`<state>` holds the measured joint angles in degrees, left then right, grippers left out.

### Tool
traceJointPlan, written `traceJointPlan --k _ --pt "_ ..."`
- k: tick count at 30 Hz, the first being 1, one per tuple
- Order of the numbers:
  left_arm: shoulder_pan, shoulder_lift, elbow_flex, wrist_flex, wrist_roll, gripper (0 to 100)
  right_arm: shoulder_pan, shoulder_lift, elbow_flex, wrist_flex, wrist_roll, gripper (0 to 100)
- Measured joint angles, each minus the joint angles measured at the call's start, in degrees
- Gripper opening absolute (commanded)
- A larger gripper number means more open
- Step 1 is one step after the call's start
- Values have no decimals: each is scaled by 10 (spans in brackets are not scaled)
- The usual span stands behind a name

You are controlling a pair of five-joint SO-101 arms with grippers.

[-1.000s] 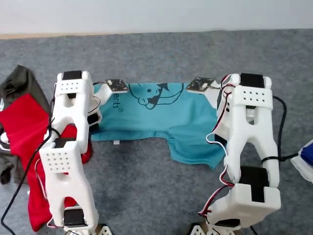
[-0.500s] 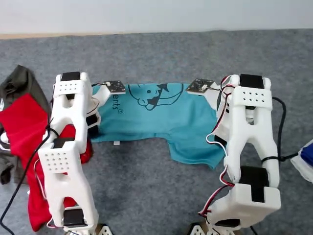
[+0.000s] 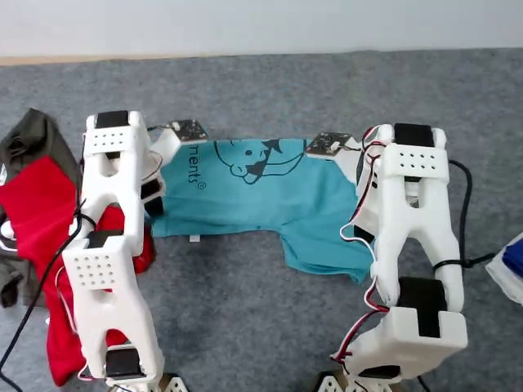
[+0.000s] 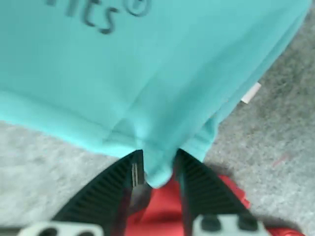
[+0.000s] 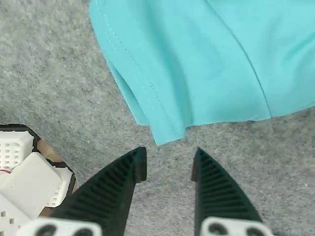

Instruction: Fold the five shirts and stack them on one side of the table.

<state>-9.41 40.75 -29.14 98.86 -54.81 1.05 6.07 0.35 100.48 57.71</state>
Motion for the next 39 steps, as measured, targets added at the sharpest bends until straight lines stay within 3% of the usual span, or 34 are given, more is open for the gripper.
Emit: traceJointPlan --k 25,31,39 --pt "-19 -210 102 -1 1 79 -15 -12 0 0 -24 133" --pt "54 -210 96 -17 107 57 11 -76 0 0 -80 133" --pt "224 -210 71 -23 267 47 98 -187 0 0 -185 133"
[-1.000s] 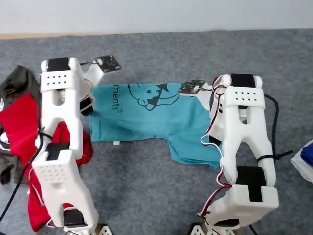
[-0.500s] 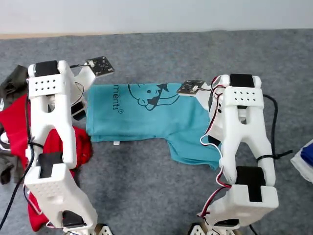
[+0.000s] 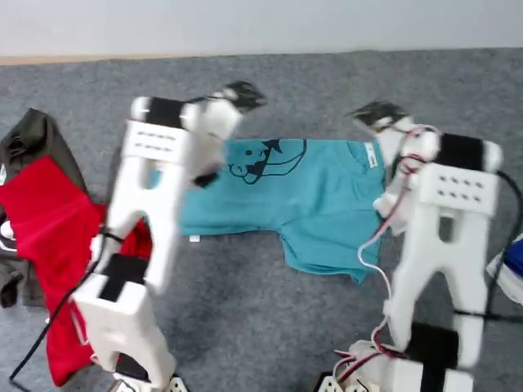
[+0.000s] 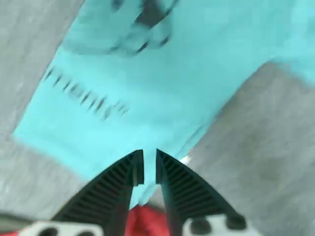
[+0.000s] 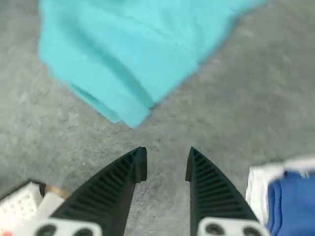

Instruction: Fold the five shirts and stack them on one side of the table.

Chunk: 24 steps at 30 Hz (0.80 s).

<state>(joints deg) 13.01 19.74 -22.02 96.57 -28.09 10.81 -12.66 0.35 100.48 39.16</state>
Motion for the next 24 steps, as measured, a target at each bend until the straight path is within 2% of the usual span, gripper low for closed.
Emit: traceJointPlan --k 6,10,13,19,24 --pt "122 0 32 -76 86 51 105 -97 0 0 -53 133" --pt "196 0 90 -133 98 58 182 -137 0 0 -55 133" --pt "246 1 127 -171 98 123 238 -151 6 0 -55 133" --pt "284 79 123 -197 98 170 320 -154 33 0 -55 133" --pt "316 129 91 -198 99 170 343 -154 33 0 -53 133"
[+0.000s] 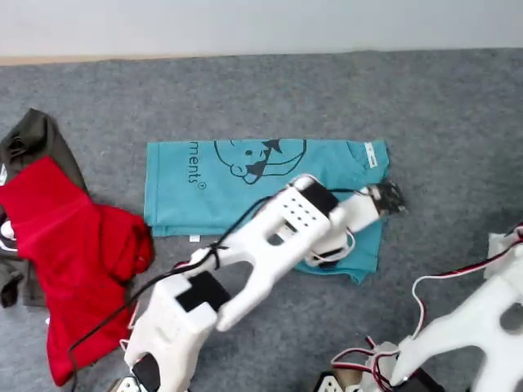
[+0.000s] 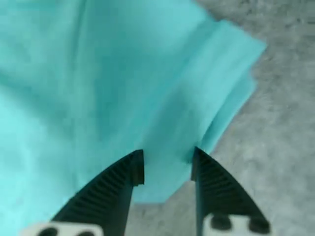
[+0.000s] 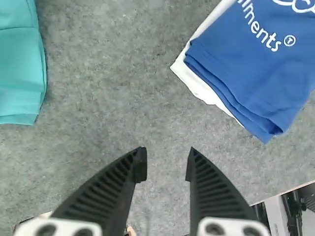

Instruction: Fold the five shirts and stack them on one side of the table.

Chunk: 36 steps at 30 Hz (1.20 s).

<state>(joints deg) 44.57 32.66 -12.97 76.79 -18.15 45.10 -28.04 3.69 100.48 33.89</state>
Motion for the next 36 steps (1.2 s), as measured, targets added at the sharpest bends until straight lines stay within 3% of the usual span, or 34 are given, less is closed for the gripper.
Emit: traceJointPlan --k 5,18,26,36 --pt "33 28 -29 0 0 170 1 0 0 0 32 133" --pt "36 87 -110 15 8 165 1 0 0 0 38 133" --pt "37 120 -174 50 18 39 1 0 0 0 38 133" --pt "37 121 -271 109 18 3 1 0 0 0 38 133"
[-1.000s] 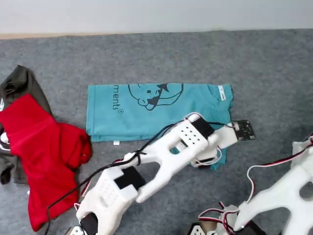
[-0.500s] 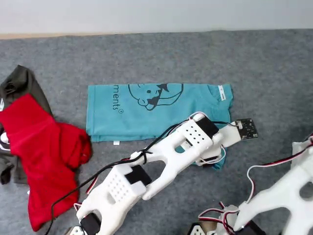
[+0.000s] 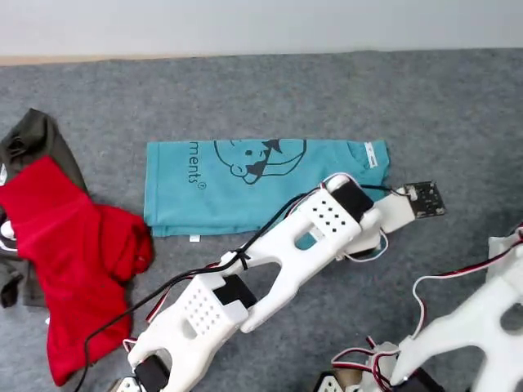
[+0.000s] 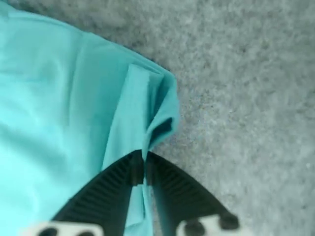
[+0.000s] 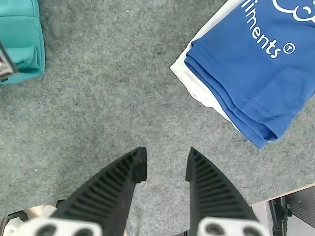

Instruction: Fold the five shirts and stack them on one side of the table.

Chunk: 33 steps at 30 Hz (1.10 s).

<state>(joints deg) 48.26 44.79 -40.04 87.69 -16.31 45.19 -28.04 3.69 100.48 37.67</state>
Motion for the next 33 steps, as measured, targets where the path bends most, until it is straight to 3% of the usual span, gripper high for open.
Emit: traceJointPlan --k 19,26,33 --pt "-132 14 -59 -40 -41 3 0 0 15 0 0 133" --pt "-122 61 -119 -12 -42 3 0 0 48 0 0 133" --pt "-52 80 -190 78 -42 3 0 0 48 0 0 133"
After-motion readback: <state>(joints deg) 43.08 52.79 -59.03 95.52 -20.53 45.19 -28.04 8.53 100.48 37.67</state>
